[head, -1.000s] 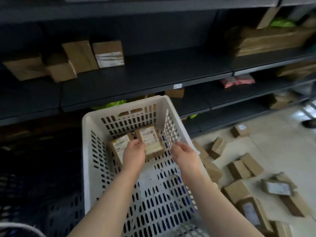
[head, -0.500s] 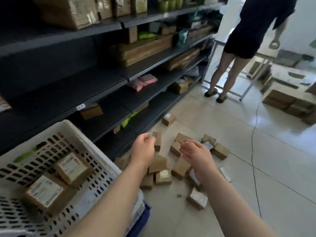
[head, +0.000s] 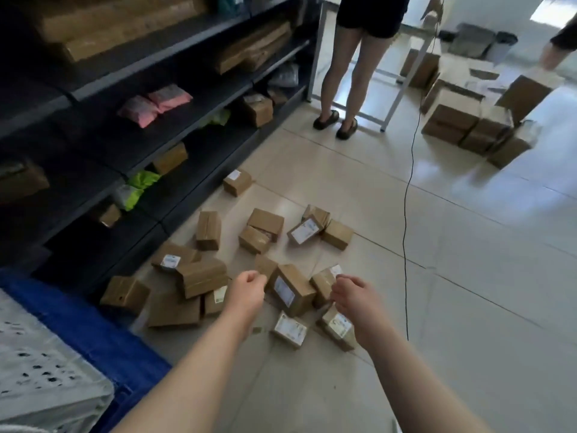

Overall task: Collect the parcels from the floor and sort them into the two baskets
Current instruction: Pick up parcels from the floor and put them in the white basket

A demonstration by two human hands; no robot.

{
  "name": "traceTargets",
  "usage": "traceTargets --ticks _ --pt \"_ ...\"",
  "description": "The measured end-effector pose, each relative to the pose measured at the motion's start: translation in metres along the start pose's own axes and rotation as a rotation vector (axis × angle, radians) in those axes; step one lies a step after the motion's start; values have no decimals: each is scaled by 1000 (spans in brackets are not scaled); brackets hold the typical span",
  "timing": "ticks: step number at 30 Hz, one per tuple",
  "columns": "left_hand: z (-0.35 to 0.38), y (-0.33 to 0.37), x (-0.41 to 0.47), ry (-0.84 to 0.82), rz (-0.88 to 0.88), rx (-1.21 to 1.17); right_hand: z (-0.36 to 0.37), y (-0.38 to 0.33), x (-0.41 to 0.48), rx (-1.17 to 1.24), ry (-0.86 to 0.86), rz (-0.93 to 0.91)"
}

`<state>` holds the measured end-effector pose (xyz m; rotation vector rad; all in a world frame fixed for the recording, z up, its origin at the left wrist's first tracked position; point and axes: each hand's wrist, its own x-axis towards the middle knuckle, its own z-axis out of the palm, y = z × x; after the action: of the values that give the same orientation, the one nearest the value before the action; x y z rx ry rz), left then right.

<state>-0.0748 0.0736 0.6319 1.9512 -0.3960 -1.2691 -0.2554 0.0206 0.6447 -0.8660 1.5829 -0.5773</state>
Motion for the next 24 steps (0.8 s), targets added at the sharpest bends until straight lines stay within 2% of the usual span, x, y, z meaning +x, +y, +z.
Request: traceTargets --ticks 6,17,24 --pt "65 -52 63 -9 -108 82 -34 69 87 19 46 131" --pt "188 -145 203 -142 -247 281 -57 204 239 60 216 307" --pt "292 -240 299 -251 -248 345 -77 320 352 -20 289 354"
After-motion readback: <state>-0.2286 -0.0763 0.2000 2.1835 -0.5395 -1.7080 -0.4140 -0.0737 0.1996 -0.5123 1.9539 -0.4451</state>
